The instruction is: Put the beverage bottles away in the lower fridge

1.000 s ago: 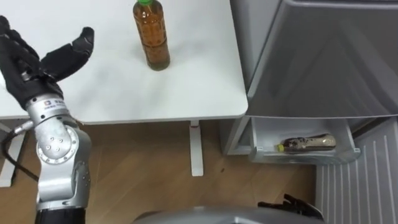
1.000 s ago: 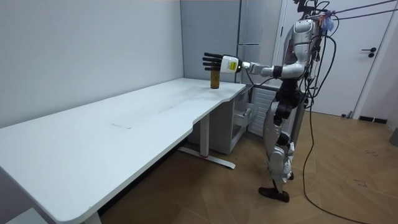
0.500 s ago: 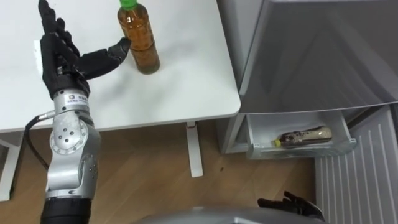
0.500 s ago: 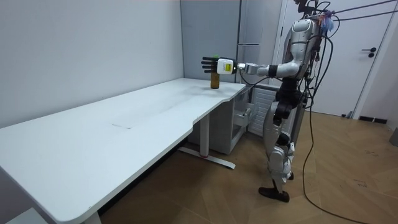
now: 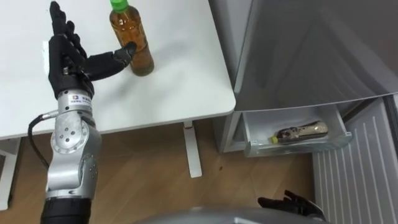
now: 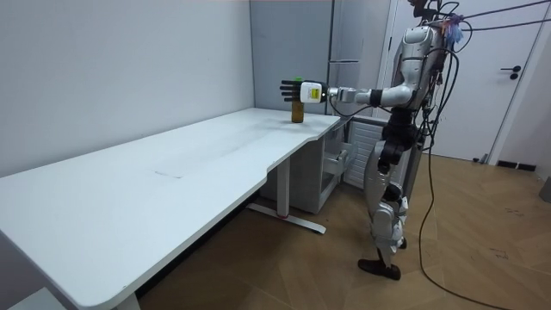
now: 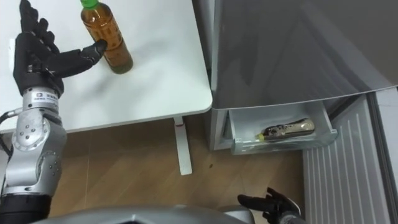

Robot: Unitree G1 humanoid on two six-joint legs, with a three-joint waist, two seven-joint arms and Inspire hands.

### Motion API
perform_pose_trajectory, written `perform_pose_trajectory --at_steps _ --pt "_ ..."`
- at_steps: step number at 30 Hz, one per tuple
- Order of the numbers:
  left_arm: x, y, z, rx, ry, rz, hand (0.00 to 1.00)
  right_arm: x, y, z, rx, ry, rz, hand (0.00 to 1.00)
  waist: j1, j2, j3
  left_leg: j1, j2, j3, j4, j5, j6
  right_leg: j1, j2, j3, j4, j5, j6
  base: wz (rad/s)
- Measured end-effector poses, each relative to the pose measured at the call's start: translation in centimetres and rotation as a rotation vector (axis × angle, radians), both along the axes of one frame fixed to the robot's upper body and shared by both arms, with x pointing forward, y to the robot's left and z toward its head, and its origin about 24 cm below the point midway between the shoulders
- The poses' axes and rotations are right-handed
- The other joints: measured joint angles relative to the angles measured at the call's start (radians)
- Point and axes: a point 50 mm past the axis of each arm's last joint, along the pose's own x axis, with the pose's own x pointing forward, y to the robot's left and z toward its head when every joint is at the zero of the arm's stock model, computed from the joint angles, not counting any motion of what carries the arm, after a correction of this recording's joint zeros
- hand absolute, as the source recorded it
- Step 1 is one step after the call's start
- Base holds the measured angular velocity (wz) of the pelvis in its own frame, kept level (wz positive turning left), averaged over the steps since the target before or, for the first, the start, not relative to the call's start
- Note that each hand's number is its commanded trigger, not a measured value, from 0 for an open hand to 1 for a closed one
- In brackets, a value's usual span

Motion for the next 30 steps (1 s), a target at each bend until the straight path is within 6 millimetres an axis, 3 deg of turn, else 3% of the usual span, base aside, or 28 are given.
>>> perform_pose_trajectory --at_steps 12,21,30 --pt "2.7 0.2 0.8 -0.023 -0.012 -0.031 0.0 -0.7 -0.5 0.0 -0.017 0.012 -0.047 0.0 -0.005 0.013 0.0017 0.024 0.001 0.012 -0.018 0.0 0.001 -0.005 0.005 0.029 0.001 0.003 -0.002 -0.06" --pt "3.7 1.4 -0.4 -0.105 0.064 -0.01 0.0 -1.5 -1.1 0.0 -0.072 0.063 -0.116 0.0 -0.044 0.03 0.0006 0.032 0.002 0.031 -0.026 0.0 0.001 -0.003 0.006 0.048 0.002 0.003 -0.002 -0.06" --pt "3.5 1.6 -1.6 -0.111 0.131 -0.033 0.0 -3.3 -1.9 0.1 -0.156 0.182 0.008 0.0 -0.061 0.042 -0.0045 0.036 0.006 0.046 -0.029 0.0 0.001 -0.016 0.008 0.063 0.018 0.003 -0.002 -0.04"
